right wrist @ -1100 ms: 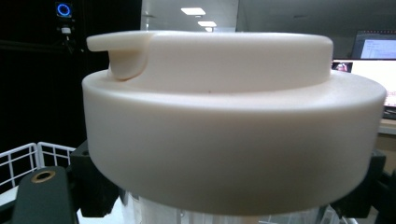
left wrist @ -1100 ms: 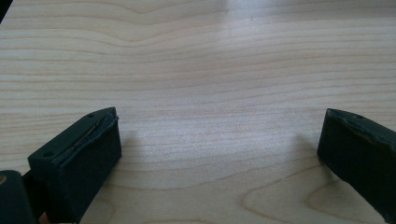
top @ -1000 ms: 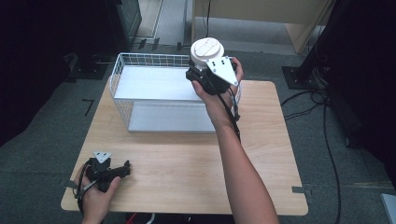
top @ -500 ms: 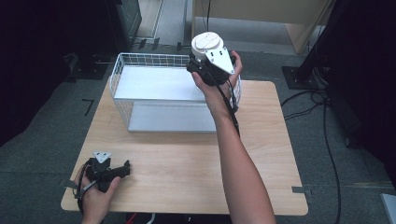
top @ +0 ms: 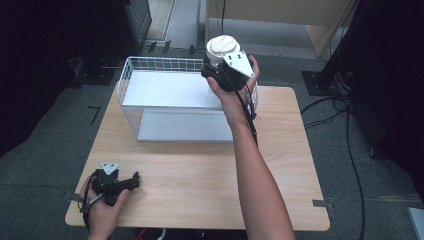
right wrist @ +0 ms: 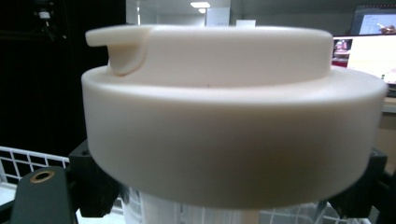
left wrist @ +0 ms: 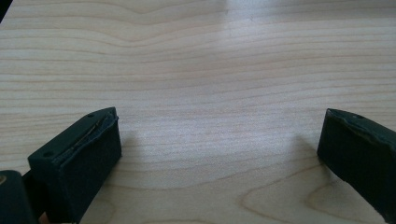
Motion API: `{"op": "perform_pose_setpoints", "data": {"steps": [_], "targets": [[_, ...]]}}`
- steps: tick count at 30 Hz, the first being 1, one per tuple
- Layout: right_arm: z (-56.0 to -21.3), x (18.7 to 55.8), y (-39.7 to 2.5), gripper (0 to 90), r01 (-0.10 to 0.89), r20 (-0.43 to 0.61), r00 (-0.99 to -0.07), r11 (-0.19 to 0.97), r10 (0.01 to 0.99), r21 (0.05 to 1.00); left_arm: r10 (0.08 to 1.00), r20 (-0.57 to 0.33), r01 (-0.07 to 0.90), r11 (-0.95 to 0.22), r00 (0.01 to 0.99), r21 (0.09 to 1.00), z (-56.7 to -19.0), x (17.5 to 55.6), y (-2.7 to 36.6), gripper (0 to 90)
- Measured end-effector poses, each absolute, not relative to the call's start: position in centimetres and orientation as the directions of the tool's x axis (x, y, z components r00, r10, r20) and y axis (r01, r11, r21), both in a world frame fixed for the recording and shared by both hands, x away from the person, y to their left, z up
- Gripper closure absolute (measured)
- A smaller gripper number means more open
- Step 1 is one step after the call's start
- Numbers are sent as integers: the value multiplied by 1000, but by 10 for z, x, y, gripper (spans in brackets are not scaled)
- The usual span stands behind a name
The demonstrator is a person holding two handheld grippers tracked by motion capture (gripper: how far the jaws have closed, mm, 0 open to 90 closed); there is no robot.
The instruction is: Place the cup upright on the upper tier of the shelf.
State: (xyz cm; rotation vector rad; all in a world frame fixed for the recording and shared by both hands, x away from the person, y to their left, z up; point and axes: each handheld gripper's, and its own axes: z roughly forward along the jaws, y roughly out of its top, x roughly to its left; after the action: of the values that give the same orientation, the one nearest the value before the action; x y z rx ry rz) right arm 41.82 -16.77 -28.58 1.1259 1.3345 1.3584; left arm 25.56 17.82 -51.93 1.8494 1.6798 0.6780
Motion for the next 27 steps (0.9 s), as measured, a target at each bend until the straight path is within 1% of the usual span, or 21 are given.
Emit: {"op": "perform_pose_setpoints", "data": {"steps": [6, 8, 11, 16, 20, 27], "targets": [[-288, 418, -169, 121, 22, -4, -199, 9, 980, 1000, 996, 9, 722, -74, 93, 688, -519, 256, 178, 0], [-289, 418, -171, 99, 38, 12, -226, -3, 974, 999, 996, 8, 722, -73, 93, 688, -519, 256, 178, 0], [-292, 417, -171, 95, 53, 25, -238, -13, 971, 998, 996, 8, 722, -73, 93, 688, -519, 256, 178, 0], [-298, 414, -172, 95, 65, 28, -236, -13, 971, 998, 996, 8, 722, -73, 93, 688, -519, 256, 178, 0], [-307, 406, -172, 94, 59, 5, -234, 9, 972, 998, 996, 10, 723, -75, 94, 687, -519, 256, 178, 0], [-318, 397, -177, 94, 60, -2, -232, 16, 973, 998, 996, 9, 722, -74, 93, 688, -519, 256, 178, 0]]}}
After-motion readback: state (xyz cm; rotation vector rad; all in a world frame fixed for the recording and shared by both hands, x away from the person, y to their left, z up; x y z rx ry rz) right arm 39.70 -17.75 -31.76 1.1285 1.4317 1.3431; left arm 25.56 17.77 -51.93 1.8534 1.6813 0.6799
